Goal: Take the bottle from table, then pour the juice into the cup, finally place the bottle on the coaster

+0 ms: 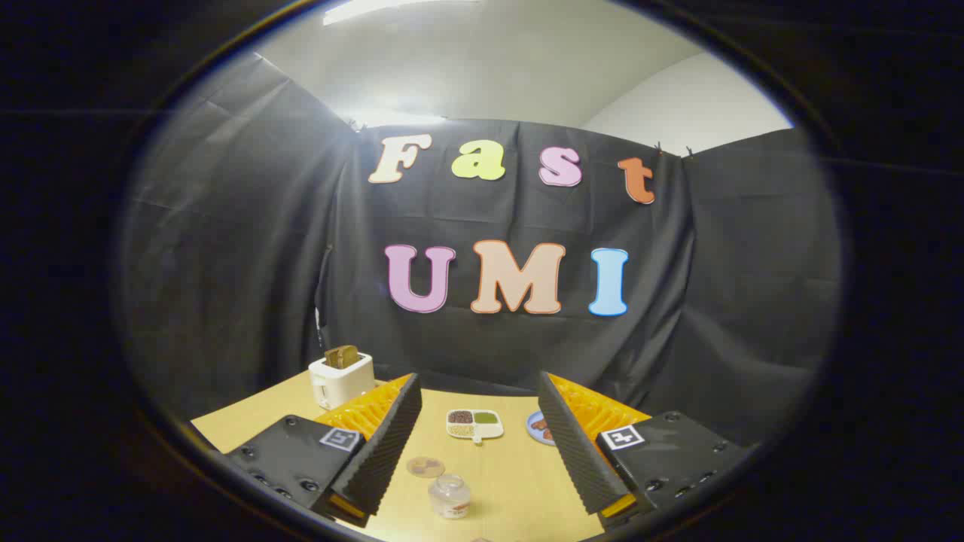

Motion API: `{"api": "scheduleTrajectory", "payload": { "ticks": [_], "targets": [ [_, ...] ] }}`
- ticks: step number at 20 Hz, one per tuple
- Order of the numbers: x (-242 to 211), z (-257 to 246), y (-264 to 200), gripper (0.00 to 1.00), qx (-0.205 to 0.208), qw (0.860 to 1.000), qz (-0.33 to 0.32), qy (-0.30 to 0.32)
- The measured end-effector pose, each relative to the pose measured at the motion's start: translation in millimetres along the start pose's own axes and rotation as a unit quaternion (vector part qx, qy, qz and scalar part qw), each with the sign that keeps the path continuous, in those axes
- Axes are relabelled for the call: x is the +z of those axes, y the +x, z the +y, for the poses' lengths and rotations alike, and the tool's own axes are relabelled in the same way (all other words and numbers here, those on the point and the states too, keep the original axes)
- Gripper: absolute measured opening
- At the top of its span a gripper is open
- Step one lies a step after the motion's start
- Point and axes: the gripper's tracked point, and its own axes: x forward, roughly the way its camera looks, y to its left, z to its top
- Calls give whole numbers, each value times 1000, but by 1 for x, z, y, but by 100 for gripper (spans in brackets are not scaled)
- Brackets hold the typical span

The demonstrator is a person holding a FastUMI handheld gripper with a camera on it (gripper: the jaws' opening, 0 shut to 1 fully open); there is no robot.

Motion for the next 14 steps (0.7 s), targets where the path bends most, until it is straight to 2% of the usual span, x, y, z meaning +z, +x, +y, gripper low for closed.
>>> {"api": "scheduleTrajectory", "payload": {
  "ticks": [6,14],
  "targets": [
    [2,14,1,99,9,1000,-9,0],
    [-2,11,-12,99,-6,1000,-9,6]
  ]
}}
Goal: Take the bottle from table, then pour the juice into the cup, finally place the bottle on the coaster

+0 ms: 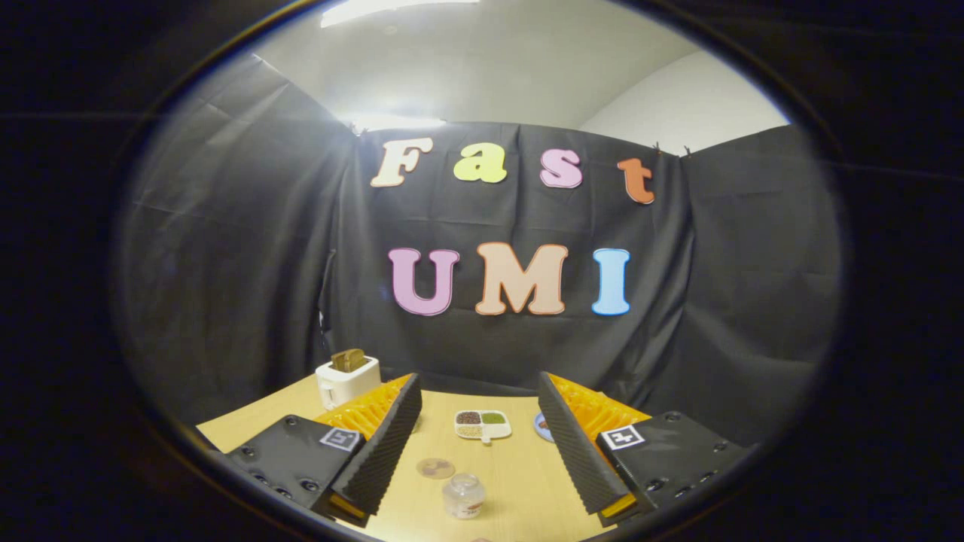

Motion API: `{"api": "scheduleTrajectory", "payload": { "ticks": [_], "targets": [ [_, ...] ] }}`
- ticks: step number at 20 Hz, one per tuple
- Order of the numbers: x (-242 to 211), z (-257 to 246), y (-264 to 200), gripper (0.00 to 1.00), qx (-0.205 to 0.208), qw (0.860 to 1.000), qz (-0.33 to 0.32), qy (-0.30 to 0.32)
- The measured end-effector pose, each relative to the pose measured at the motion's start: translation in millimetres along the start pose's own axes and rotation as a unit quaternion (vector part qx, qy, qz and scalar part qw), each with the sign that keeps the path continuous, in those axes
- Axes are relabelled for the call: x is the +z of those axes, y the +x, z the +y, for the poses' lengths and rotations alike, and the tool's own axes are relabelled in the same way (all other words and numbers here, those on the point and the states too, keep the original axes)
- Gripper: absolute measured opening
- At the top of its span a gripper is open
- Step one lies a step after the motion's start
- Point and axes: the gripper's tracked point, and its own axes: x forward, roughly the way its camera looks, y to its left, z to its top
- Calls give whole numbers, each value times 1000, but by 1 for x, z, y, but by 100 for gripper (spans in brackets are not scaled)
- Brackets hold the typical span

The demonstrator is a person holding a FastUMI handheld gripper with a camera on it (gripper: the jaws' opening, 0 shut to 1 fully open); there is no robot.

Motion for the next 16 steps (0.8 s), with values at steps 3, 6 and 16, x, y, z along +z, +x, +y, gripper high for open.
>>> {"api": "scheduleTrajectory", "payload": {
  "ticks": [3,6,16],
  "targets": [
    [-6,3,-2,99,2,1000,5,3],
    [-16,8,-5,99,7,1000,10,0],
    [-83,34,-12,99,38,998,40,4]
  ]
}}
